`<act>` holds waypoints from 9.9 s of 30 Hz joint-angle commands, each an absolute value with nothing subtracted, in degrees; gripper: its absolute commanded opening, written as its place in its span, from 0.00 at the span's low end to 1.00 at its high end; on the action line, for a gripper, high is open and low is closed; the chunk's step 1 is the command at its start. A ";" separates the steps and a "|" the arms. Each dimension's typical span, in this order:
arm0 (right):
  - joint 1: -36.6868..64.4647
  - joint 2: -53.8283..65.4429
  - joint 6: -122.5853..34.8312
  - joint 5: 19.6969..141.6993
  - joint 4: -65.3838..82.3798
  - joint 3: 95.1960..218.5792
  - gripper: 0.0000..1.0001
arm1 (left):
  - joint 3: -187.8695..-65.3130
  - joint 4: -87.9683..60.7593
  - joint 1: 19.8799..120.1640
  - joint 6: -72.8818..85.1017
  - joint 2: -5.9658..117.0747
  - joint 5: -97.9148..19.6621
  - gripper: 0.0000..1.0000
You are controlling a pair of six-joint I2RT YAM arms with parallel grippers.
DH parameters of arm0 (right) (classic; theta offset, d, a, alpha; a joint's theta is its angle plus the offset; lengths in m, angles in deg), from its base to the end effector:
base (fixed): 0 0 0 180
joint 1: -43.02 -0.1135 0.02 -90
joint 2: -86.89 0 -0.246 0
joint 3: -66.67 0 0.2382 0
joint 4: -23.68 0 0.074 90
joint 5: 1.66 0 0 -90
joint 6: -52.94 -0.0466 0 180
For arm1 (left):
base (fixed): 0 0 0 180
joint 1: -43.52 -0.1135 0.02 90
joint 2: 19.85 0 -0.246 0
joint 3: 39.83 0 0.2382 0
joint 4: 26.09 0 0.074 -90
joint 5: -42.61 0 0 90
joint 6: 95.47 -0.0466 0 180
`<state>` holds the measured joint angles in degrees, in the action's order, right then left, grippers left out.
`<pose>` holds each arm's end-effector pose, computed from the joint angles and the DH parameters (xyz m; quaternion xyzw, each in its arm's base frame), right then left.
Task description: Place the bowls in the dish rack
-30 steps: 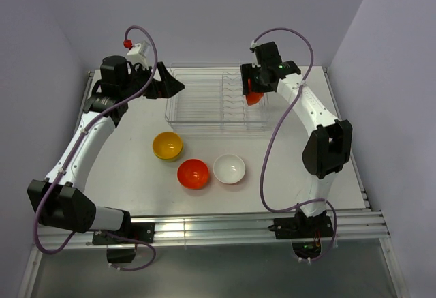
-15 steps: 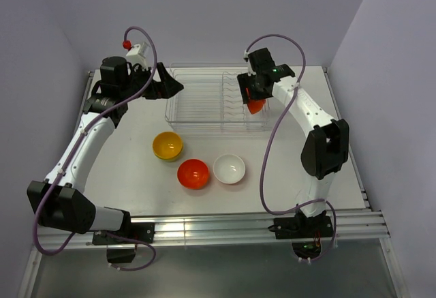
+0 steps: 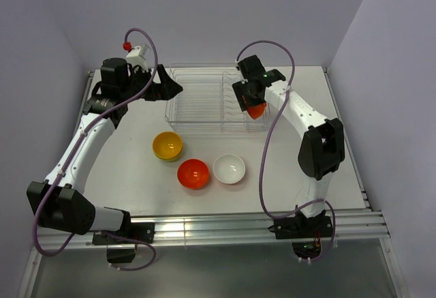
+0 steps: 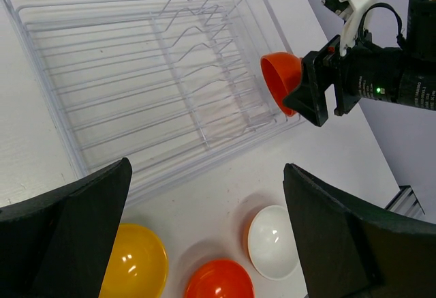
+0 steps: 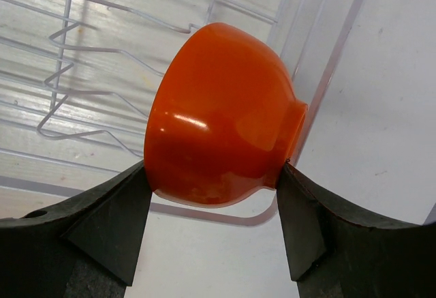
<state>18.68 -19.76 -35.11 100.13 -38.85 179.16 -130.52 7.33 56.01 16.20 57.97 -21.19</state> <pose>0.3621 0.1534 0.2735 -0.1881 0.9347 -0.0412 0.2988 0.2970 -0.0869 0.3664 0.0646 0.8083 -0.3410 0.4756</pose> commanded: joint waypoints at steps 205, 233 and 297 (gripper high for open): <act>21.40 11.74 -70.45 41.05 -4.80 165.45 1.00 | -124.91 -16.51 60.75 29.33 51.43 -7.74 0.00; 14.46 7.52 -72.84 46.50 -3.91 168.53 1.00 | -121.31 -21.34 60.75 36.71 52.83 -8.01 0.00; 15.59 3.75 -66.33 53.53 -7.87 168.79 0.00 | -122.45 -11.68 59.43 31.45 52.92 -9.24 0.87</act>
<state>14.57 3.89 -68.37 50.23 -8.75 166.64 -119.59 -12.10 60.36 33.27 54.17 -8.34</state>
